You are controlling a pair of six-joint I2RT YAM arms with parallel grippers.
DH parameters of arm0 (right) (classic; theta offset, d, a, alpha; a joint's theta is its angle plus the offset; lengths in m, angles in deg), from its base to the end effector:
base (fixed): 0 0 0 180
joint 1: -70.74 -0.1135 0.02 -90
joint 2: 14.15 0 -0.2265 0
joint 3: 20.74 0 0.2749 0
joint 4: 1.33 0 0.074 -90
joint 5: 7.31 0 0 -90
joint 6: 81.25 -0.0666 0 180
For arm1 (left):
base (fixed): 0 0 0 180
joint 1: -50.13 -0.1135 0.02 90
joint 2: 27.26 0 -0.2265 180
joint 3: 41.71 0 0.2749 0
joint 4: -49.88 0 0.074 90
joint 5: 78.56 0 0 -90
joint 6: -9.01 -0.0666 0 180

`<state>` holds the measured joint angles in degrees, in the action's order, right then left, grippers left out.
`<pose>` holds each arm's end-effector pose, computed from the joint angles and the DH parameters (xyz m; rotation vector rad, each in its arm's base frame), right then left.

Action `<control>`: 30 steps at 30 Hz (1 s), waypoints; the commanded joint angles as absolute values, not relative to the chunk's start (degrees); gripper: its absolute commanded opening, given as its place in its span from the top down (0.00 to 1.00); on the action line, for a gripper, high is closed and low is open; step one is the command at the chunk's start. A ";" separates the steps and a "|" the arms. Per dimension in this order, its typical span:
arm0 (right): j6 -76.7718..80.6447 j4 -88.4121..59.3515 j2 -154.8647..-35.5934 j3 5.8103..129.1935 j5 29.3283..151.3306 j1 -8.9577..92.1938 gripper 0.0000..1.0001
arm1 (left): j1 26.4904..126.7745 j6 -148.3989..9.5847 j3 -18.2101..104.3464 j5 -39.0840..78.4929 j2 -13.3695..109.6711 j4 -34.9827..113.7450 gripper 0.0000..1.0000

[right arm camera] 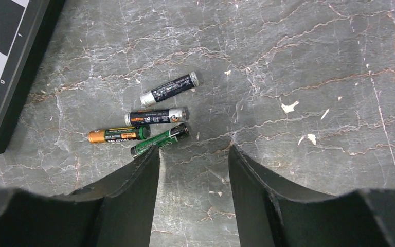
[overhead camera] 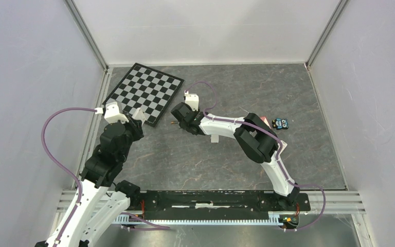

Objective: Load the batteries into the remote control

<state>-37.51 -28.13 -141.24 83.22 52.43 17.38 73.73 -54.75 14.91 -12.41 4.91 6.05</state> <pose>0.3218 0.3764 0.0855 0.0837 2.3031 0.2387 0.1994 -0.0577 0.3031 -0.3216 1.8563 -0.1992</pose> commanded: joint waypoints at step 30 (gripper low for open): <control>-33.76 -26.88 -145.16 84.83 50.82 17.39 0.49 | 73.66 -57.71 14.60 -13.08 4.91 8.09 0.98</control>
<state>-37.68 -24.24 -143.99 85.73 51.33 17.38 73.73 -55.53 14.56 -12.39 4.99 6.05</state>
